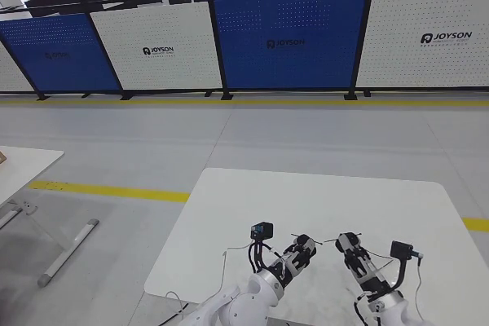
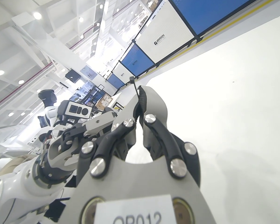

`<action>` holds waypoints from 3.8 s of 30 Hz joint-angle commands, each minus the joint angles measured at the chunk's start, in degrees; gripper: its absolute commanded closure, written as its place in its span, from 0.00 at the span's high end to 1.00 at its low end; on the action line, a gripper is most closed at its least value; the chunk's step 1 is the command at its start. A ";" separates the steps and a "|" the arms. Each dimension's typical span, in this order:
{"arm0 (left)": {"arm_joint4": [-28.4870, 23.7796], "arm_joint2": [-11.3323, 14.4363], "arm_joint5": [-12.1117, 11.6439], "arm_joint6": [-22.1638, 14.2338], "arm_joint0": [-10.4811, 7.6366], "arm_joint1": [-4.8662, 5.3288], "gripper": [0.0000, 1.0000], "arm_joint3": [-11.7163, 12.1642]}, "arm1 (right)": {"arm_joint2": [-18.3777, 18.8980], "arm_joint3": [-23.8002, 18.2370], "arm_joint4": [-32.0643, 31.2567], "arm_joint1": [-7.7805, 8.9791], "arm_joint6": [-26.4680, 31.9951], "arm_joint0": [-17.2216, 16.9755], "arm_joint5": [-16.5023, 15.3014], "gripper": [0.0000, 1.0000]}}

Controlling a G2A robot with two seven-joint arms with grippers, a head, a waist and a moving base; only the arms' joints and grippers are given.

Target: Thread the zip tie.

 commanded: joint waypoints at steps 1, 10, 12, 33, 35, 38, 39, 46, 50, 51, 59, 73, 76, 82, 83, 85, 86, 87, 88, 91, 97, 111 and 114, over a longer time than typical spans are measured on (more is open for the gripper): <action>0.00 0.00 0.00 0.00 0.00 0.00 0.00 0.00 | 0.26 -0.09 -0.03 -0.12 0.00 -0.21 -0.14 0.00; 0.00 0.00 0.00 0.00 0.00 0.00 0.00 0.00 | 0.25 -0.46 -0.40 -0.79 2.74 -0.28 -0.10 0.00; 0.00 0.00 0.00 0.00 0.00 0.00 0.00 0.00 | 0.20 -0.33 -0.49 -0.96 3.00 -0.17 0.22 0.00; 0.00 0.00 0.00 0.00 0.00 0.00 0.00 0.00 | 2.93 -1.76 -1.63 -1.90 4.60 -2.71 -0.65 0.00; 0.00 0.00 0.00 0.00 0.00 0.00 0.00 0.00 | 2.64 -1.53 -1.72 -2.10 4.81 -2.29 -0.20 0.00; 0.00 0.00 0.00 0.00 0.00 0.00 0.00 0.00 | 2.15 -1.17 -2.01 -2.43 5.14 -1.69 0.45 0.00; 0.00 0.00 0.00 0.00 0.00 0.00 0.00 0.00 | 2.05 -1.11 -2.12 -2.52 5.15 -1.58 0.56 0.00; 0.00 0.00 0.00 0.00 0.00 0.00 0.00 0.00 | 3.51 -2.25 -2.44 -2.75 3.58 -3.15 -0.33 0.00; 0.00 0.00 0.00 0.00 0.00 0.00 0.00 0.00 | 4.42 -2.74 -2.54 -2.83 3.87 -3.95 -0.31 0.00; 0.00 0.00 0.00 0.00 0.00 0.00 0.00 0.00 | 4.48 -2.76 -2.55 -2.87 4.07 -3.98 -0.22 0.00; 0.00 0.00 0.00 0.00 0.00 0.00 0.00 0.00 | 3.73 -1.80 -2.78 -3.51 5.62 -2.74 0.97 0.00; 0.00 0.00 0.00 0.00 0.00 0.00 0.00 0.00 | 3.47 -1.08 -1.75 -4.19 7.58 -2.29 -0.19 0.00; 0.00 0.00 0.00 0.00 0.00 0.00 0.00 0.00 | 3.47 -1.08 -1.75 -4.19 7.58 -2.29 -0.19 0.00; 0.00 0.00 0.00 0.00 0.00 0.00 0.00 0.00 | 3.47 -1.08 -1.75 -4.19 7.58 -2.29 -0.19 0.00; 0.00 0.00 0.00 0.00 0.00 0.00 0.00 0.00 | 3.57 -1.11 -1.71 -4.23 7.43 -2.30 -0.01 0.00; 0.00 0.00 0.00 0.00 0.00 0.00 0.00 0.00 | 3.92 -1.33 -1.74 -4.31 7.07 -2.57 0.03 0.00; 0.00 0.00 0.00 0.00 0.00 0.00 0.00 0.00 | 4.09 -1.42 -1.74 -4.33 7.00 -2.71 -0.03 0.00; 0.00 0.00 0.00 0.00 0.00 0.00 0.00 0.00 | 4.24 -1.51 -1.77 -4.35 6.96 -2.85 -0.07 0.00; 0.00 0.00 0.00 0.00 0.00 0.00 0.00 0.00 | 4.41 -1.61 -1.82 -4.38 7.01 -3.02 -0.11 0.00; 0.00 0.00 0.00 0.00 0.00 0.00 0.00 0.00 | 4.71 -1.77 -1.88 -4.48 7.03 -3.30 -0.18 0.00; 0.00 0.00 0.00 0.00 0.00 0.00 0.00 0.00 | 5.36 -1.91 -1.78 -4.67 6.99 -3.83 -0.79 0.00; 0.00 0.00 0.00 0.00 0.00 0.00 0.00 0.00 | 6.21 -2.38 -2.13 -5.16 7.85 -4.48 -0.41 0.00; 0.00 0.00 0.00 0.00 0.00 0.00 0.00 0.00 | 6.24 -2.35 -2.08 -5.32 7.68 -4.50 -0.36 0.00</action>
